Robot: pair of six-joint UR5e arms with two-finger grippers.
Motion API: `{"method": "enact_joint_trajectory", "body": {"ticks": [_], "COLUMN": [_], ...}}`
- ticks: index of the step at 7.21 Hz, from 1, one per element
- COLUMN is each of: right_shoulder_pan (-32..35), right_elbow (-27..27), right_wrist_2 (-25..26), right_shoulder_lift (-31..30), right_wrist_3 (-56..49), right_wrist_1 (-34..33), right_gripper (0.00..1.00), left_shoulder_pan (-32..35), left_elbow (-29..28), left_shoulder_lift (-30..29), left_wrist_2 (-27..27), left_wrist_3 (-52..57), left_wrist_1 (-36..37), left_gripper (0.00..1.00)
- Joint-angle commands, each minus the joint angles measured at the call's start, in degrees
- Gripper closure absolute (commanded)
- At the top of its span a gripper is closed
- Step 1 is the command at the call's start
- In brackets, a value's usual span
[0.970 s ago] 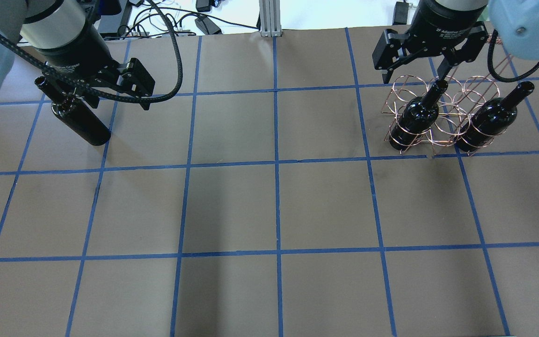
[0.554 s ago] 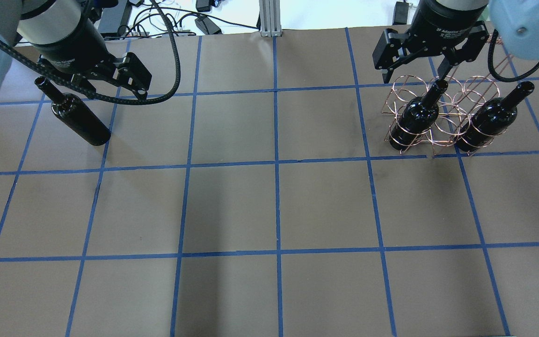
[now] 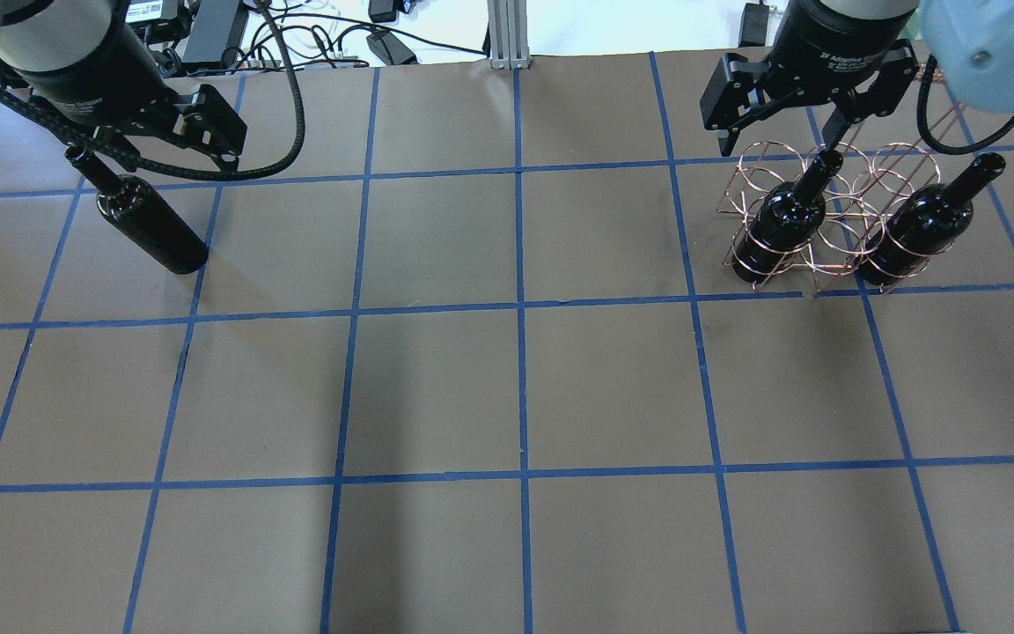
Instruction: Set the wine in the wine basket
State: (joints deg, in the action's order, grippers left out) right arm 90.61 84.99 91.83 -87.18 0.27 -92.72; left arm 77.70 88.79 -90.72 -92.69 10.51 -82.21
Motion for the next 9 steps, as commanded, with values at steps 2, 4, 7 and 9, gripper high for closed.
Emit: {"method": "enact_joint_trajectory", "body": {"ticks": [2,4,7,9], "right_shoulder_pan": [0.0,0.0,0.0,0.0], "right_elbow": [0.0,0.0,0.4,1.2], "right_wrist_2": [0.1,0.2,0.4,0.1], "right_shoulder_lift": [0.0,0.0,0.3,-0.2], "right_wrist_3": [0.0,0.0,-0.1,0.1], "right_wrist_1": [0.0,0.0,0.2,-0.3], "right_gripper": [0.0,0.0,0.0,0.0], "left_shoulder_pan": [-7.3,-7.3,-12.5,-14.0], "left_elbow": [0.3,4.1,5.1,4.6], "left_shoulder_lift": [-2.2,-5.1,-9.3,-11.7], "left_wrist_2": [0.3,0.3,4.3,5.8], "left_wrist_3": [5.4,7.6,17.2,19.5], "left_wrist_1": [0.9,12.1,18.3,19.8], "left_gripper": [0.0,0.0,0.01,0.01]}}
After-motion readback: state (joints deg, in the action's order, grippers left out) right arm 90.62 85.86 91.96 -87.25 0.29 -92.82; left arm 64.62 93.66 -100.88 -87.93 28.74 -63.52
